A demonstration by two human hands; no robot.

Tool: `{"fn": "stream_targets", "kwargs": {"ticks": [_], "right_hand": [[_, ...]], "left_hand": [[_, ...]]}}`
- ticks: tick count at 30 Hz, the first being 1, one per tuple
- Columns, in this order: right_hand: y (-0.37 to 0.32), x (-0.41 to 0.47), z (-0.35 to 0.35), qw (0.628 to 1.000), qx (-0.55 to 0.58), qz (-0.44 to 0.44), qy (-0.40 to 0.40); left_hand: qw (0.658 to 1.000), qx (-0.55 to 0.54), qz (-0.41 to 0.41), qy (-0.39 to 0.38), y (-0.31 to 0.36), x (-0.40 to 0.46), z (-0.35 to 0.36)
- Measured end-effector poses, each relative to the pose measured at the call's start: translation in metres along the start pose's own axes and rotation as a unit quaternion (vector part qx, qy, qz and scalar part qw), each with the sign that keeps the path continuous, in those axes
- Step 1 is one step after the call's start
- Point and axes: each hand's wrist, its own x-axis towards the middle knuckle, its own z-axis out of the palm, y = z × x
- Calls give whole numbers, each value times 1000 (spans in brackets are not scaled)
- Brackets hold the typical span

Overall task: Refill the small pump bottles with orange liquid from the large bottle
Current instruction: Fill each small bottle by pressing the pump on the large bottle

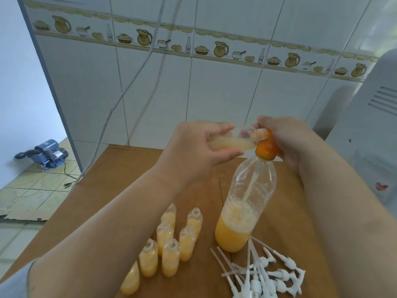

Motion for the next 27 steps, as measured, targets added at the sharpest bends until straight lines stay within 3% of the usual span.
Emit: {"fn": "stream_targets", "kwargs": {"ticks": [11,17,27], "right_hand": [[1,1,3,999,10,34,9],[1,1,-8,1000,-13,-4,18],[0,5,-3,999,-51,-2,-14]], "left_hand": [[1000,-17,-22,-9,-3,-1,8],[1000,17,21,11,7,3,-1],[999,36,10,-3,0,1,3]]}}
